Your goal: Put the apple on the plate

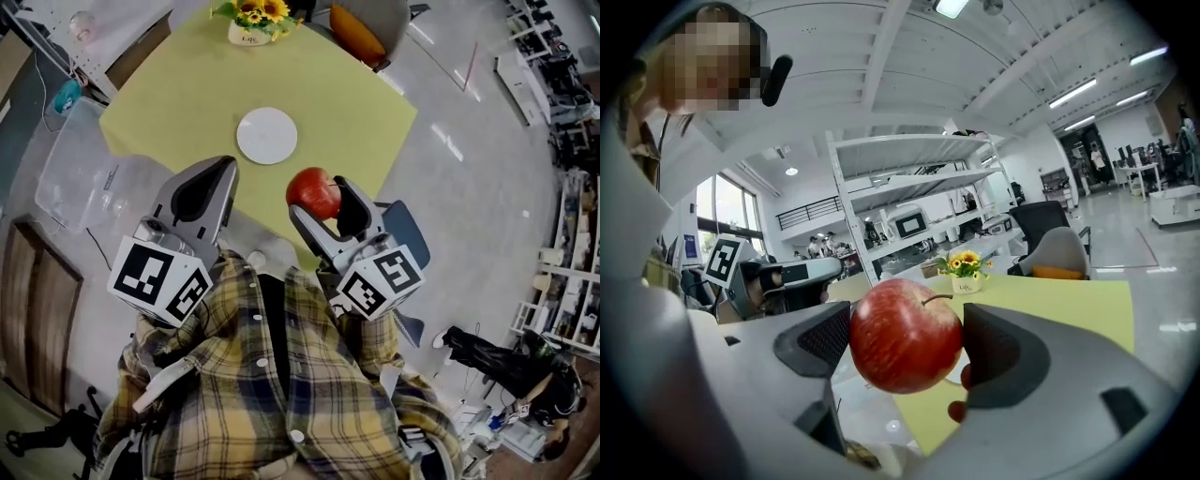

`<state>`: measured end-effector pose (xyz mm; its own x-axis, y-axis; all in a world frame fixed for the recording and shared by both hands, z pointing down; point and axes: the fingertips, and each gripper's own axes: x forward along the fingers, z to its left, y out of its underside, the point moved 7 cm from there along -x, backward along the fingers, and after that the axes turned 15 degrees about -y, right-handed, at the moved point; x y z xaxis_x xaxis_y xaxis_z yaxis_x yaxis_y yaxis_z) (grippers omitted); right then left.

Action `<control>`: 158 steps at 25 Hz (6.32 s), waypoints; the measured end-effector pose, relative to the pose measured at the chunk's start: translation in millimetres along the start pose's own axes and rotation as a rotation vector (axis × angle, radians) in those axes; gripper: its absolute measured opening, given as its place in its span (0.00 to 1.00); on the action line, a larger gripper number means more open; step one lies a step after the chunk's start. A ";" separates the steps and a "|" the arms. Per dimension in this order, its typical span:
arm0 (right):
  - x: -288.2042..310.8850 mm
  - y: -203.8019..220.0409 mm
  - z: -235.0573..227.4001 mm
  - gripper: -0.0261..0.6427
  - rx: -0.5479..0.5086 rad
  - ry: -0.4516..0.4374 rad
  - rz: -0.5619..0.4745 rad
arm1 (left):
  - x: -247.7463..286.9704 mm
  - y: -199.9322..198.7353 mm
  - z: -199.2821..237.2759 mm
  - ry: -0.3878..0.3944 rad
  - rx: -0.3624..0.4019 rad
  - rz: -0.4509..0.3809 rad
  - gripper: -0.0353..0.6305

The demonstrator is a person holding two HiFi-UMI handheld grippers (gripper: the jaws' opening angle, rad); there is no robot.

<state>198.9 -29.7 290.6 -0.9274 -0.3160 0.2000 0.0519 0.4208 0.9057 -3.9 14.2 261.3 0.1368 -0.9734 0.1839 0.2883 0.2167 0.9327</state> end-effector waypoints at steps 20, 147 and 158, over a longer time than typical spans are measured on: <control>153.6 -31.7 -33.8 0.58 0.063 0.365 -0.126 | 141.5 -51.2 128.8 0.402 0.090 0.172 0.07; 201.9 97.1 -139.3 0.58 0.143 0.642 0.105 | 166.2 -40.7 184.0 0.456 0.030 0.227 0.07; 205.2 20.0 -94.9 0.52 0.021 0.507 -0.103 | 159.8 -41.2 184.9 0.452 0.035 0.224 0.07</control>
<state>44.8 -166.7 385.2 -0.6309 -0.7270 0.2710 -0.0428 0.3813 0.9235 -169.2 -164.1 309.6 0.5907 -0.7720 0.2348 0.1740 0.4060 0.8972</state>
